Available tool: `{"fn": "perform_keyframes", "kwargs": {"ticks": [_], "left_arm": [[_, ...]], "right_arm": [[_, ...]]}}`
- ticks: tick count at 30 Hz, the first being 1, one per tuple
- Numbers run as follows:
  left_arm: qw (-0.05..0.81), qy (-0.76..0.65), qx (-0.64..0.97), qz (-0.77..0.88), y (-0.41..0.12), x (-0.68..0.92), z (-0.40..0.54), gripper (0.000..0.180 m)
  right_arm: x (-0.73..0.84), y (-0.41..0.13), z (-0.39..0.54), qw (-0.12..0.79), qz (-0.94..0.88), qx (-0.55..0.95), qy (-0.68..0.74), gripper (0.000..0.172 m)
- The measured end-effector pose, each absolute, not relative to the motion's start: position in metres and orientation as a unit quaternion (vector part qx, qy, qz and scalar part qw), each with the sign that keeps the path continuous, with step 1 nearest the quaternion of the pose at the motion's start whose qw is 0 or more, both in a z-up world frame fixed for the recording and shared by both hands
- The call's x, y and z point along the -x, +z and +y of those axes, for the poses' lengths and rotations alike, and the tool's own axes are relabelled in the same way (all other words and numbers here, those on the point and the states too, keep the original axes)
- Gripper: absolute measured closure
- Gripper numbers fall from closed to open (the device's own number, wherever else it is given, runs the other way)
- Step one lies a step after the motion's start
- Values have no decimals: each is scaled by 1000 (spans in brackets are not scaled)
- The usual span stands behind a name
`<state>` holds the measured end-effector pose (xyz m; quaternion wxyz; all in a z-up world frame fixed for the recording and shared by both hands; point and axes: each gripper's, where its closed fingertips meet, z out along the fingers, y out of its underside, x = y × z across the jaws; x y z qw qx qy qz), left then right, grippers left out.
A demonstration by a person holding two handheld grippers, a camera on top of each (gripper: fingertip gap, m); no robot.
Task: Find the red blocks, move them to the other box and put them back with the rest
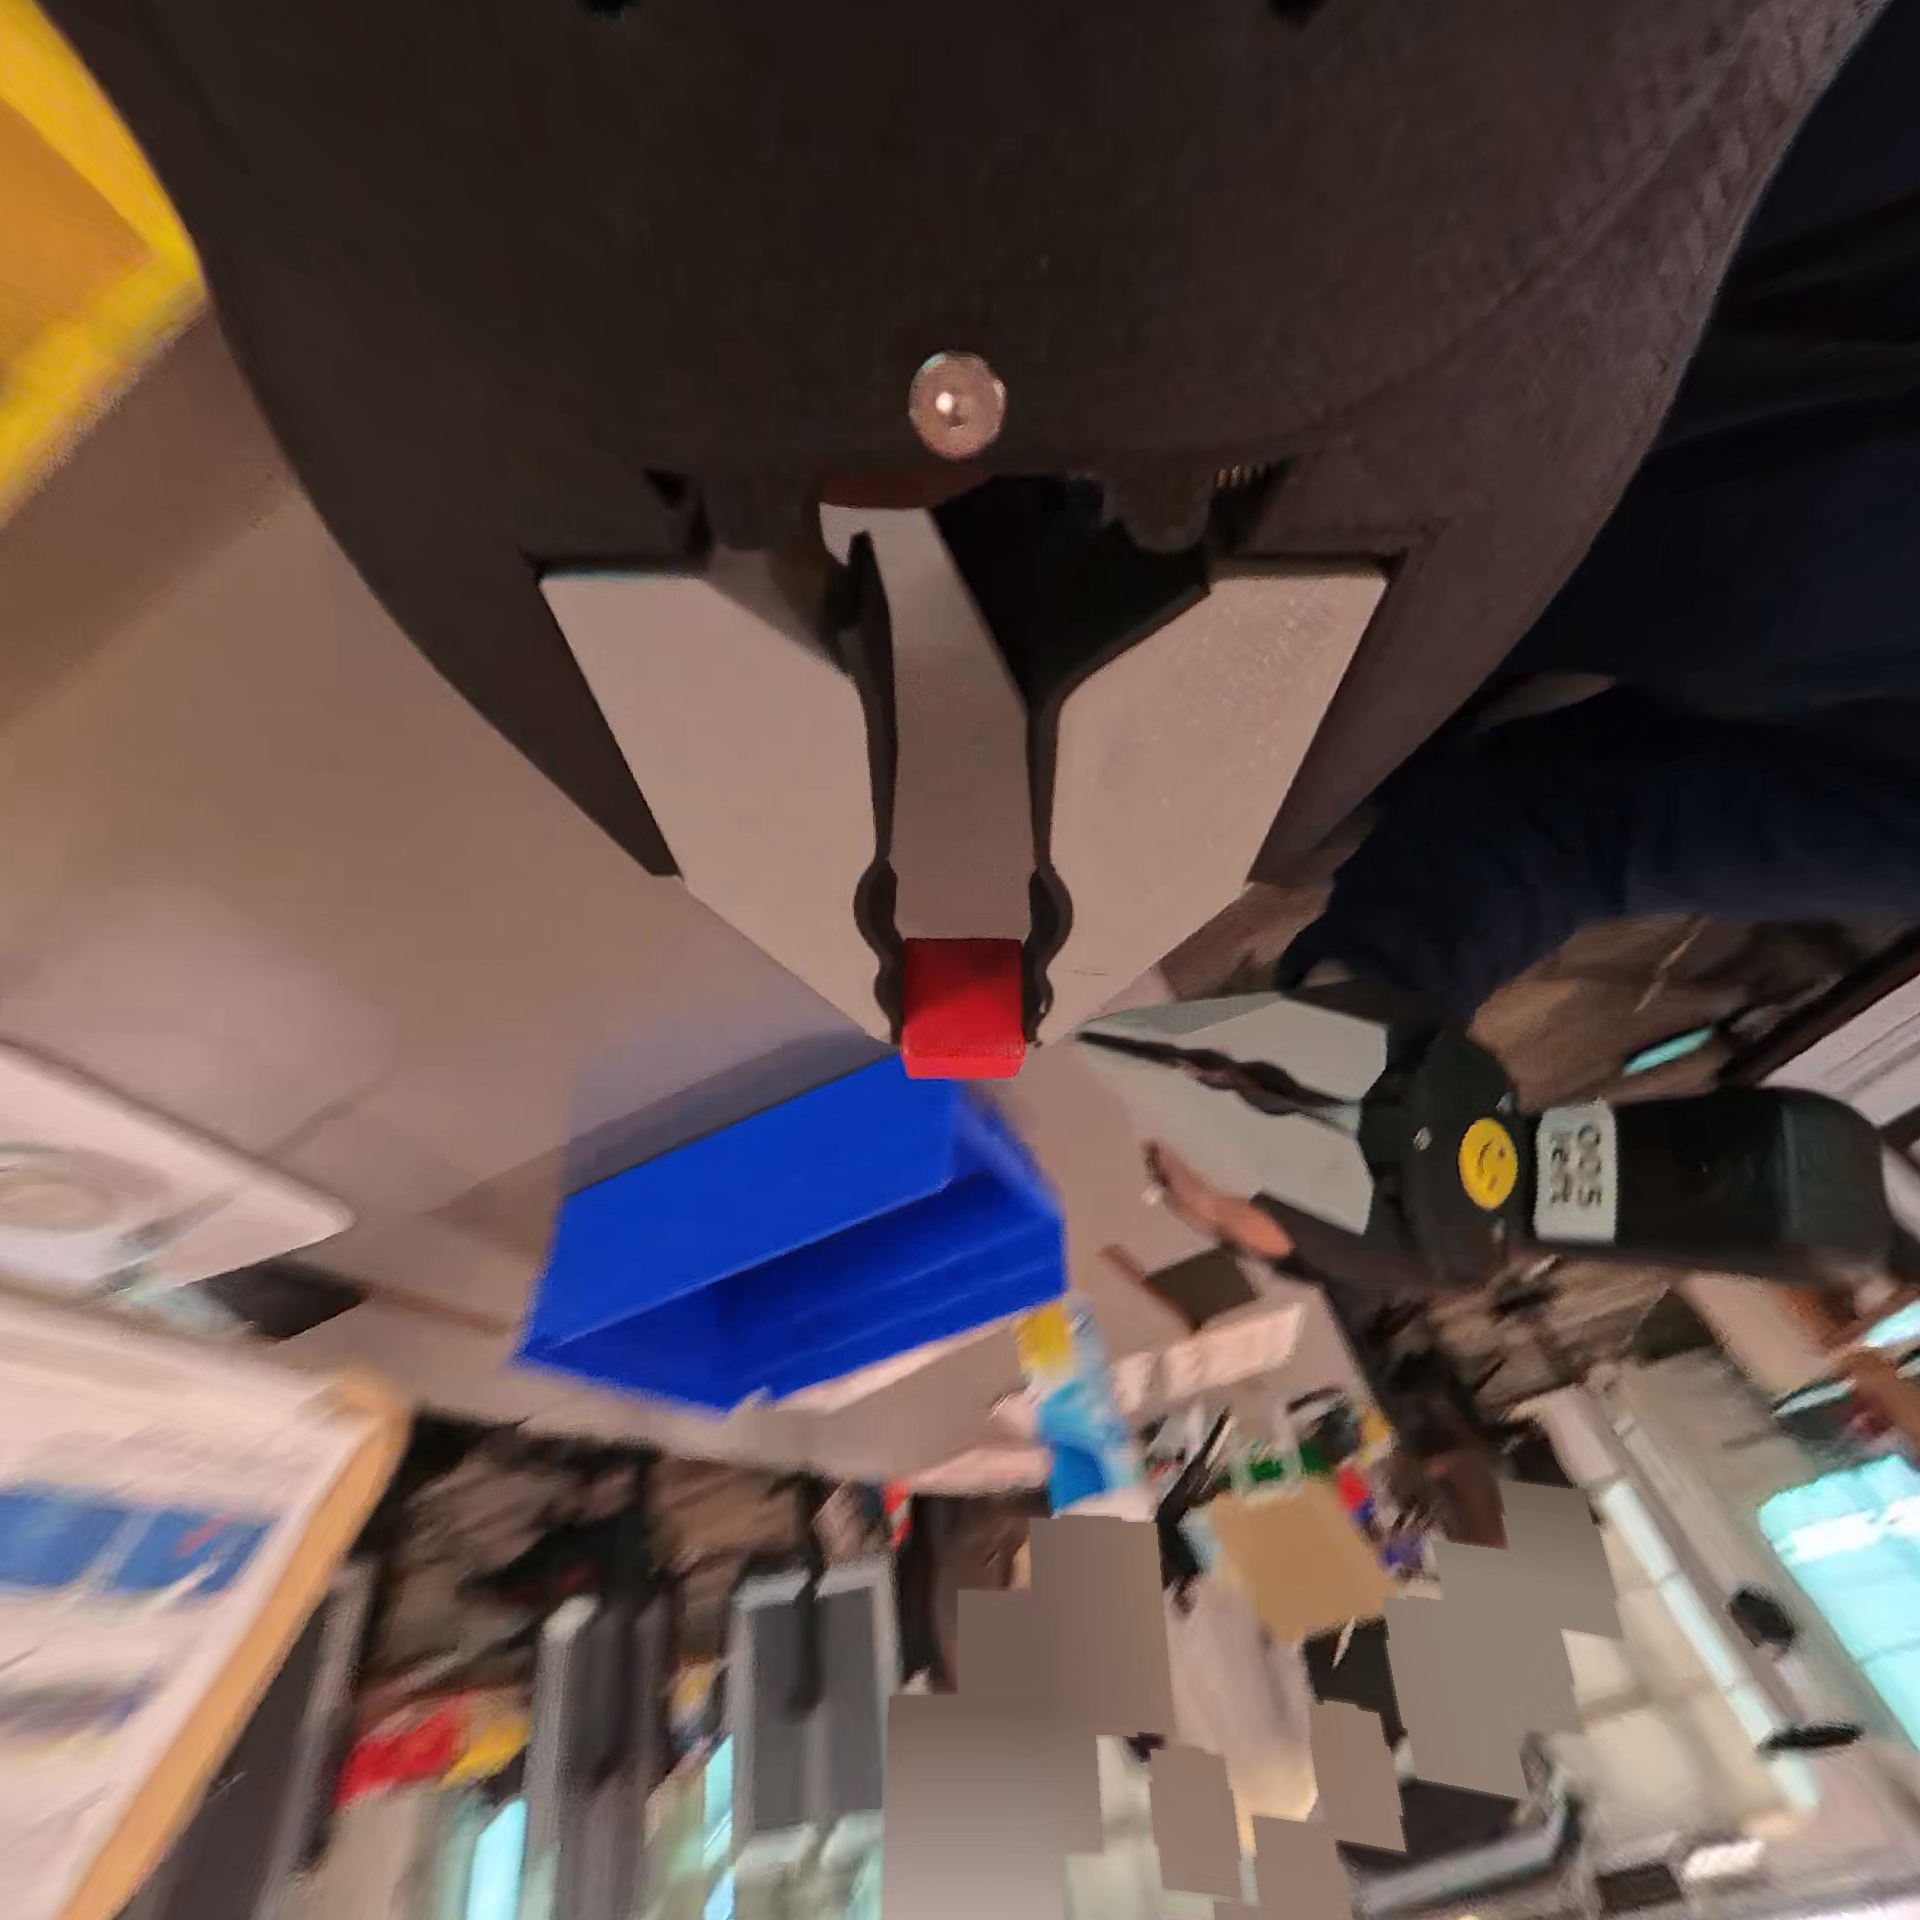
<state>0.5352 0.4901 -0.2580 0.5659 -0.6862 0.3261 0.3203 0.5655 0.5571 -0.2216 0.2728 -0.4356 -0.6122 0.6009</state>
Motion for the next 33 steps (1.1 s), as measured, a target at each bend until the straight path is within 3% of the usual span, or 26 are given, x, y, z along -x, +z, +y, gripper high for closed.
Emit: {"fn": "perform_keyframes", "kwargs": {"ticks": [1,6,10,16,17,19,21,27,33], "left_arm": [[566,341,686,306,-250,-525,486,180],[589,376,685,206,-214,-488,462,180],[611,342,695,163,-209,-478,457,180],[600,327,721,115,-216,-462,459,180],[598,325,724,109,-217,-459,459,180],[591,319,734,104,-222,-455,459,180],[582,321,741,97,-226,-449,458,178],[564,310,762,71,-235,-432,452,173],[523,239,818,-18,-261,-401,435,138]], "right_arm": [[-574,-205,580,318,-582,444,602,153],[-651,-133,676,541,-454,450,547,153],[-677,-140,742,608,-408,506,455,153],[-623,-234,817,521,-416,624,407,153],[-609,-260,825,492,-430,650,389,150],[-592,-314,837,421,-454,705,345,124],[-587,-336,842,395,-461,727,321,122],[-610,-288,841,451,-431,696,355,128],[-624,-263,822,447,-432,680,390,124]]}}
